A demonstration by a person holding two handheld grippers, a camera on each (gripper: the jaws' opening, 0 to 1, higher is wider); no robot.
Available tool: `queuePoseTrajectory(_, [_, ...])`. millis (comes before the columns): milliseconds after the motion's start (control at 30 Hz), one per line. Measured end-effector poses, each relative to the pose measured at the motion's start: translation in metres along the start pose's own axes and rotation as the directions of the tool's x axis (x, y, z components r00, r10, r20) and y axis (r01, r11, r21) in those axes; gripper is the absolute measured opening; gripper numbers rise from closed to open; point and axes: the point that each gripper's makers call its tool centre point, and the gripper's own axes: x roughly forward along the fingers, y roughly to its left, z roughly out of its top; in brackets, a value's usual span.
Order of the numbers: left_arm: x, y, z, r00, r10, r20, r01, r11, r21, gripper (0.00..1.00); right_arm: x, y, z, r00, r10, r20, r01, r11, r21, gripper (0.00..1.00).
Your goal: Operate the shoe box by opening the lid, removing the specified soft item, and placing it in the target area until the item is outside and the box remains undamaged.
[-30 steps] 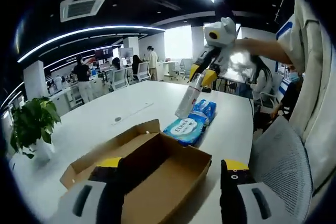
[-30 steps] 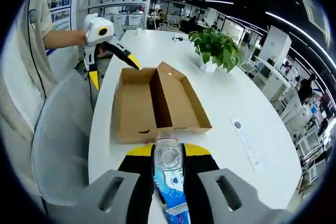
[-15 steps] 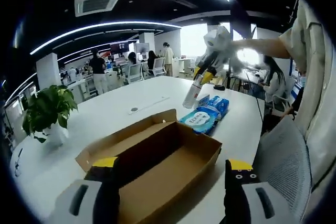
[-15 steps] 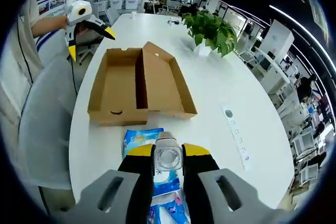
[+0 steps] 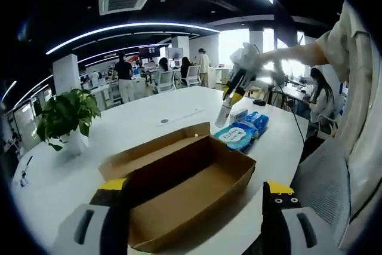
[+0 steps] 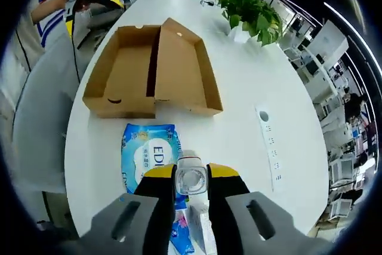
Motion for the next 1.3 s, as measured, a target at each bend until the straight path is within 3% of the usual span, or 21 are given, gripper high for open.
queuePoseTrajectory(200, [-0.008, 0.002, -0.004, 0.999, 0.037, 0.011, -0.037, 0.999, -0.032, 0.98, 0.012, -0.005, -0.008, 0.998, 0.027, -0.048, -0.027, 1.0, -0.007, 0.17])
queuePoseTrajectory(867, [-0.013, 0.005, -0.024, 0.998, 0.06, -0.032, -0.062, 0.997, -0.054, 0.98, 0.044, -0.011, -0.025, 0.981, 0.1, -0.168, -0.11, 0.993, -0.051, 0.17])
queuePoseTrajectory(1133, [-0.011, 0.004, -0.031, 0.997, 0.06, -0.049, -0.063, 0.996, -0.07, 0.98, 0.048, -0.016, -0.02, 0.978, 0.122, -0.167, -0.13, 0.991, -0.043, 0.18])
queuePoseTrajectory(1300, [-0.011, 0.008, -0.032, 0.996, 0.07, -0.053, -0.074, 0.994, -0.079, 0.98, 0.051, -0.024, -0.025, 0.977, 0.098, -0.192, -0.11, 0.992, -0.056, 0.2])
